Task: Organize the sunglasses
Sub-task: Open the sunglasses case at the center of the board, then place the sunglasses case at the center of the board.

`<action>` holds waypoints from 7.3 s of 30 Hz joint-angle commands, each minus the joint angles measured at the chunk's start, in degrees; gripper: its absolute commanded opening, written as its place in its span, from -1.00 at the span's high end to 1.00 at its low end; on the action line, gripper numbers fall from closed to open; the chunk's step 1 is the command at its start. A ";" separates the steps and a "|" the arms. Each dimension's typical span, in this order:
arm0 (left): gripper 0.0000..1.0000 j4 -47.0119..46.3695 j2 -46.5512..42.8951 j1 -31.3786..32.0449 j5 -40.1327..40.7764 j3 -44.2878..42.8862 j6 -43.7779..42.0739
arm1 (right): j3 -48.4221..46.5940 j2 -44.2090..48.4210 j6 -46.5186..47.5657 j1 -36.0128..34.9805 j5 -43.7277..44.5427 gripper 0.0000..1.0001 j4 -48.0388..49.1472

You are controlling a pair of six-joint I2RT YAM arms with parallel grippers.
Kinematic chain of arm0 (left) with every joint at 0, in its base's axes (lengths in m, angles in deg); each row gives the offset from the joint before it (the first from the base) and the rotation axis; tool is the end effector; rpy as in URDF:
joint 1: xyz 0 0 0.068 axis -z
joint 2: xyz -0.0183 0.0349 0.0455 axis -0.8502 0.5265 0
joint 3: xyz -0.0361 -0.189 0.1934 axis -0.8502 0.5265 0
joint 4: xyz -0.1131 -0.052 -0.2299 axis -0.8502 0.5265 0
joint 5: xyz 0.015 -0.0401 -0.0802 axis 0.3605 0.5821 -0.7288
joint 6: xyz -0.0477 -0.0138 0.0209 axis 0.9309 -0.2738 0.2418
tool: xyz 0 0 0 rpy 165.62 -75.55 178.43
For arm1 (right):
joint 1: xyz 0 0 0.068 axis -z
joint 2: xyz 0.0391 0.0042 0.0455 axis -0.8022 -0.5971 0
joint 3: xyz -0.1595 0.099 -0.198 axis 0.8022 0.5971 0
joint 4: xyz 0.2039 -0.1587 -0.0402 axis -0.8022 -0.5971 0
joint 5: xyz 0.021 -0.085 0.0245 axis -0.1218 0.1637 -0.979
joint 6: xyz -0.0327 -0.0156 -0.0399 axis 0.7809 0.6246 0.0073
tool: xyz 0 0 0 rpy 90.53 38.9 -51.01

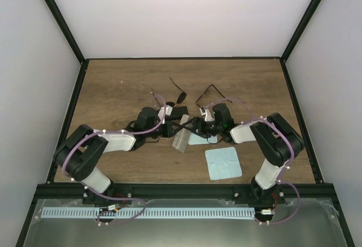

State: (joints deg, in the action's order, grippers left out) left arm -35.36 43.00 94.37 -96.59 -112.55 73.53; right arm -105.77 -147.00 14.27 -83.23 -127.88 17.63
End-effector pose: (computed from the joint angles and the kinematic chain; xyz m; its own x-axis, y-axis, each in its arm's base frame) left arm 0.2241 -0.1838 0.1442 -0.8369 -0.0338 -0.5463 0.4294 0.5784 -0.6936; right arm 0.2505 0.1702 0.1216 -0.9589 0.1124 -0.2607 -0.1764 0.4836 0.8573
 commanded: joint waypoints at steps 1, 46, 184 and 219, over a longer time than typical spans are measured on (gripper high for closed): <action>0.92 5.91 9.06 0.44 -0.17 1.10 2.65 | 0.39 3.31 9.34 -2.56 -5.32 0.99 5.69; 0.44 15.43 -2.51 3.51 -0.65 2.60 -3.21 | 0.15 2.36 10.37 -2.08 -1.78 0.99 3.99; -0.99 30.98 -34.06 -2.56 25.61 9.44 -4.15 | -9.51 -8.08 15.03 -6.58 -16.83 -0.40 -4.08; -0.40 33.18 -34.97 -2.57 28.19 9.29 -2.63 | -6.24 10.55 21.28 -7.58 3.88 0.96 -17.09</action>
State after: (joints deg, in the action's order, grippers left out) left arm -3.29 9.04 91.99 -69.42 -103.70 70.47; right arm -111.71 -137.19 34.95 -89.57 -125.15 2.35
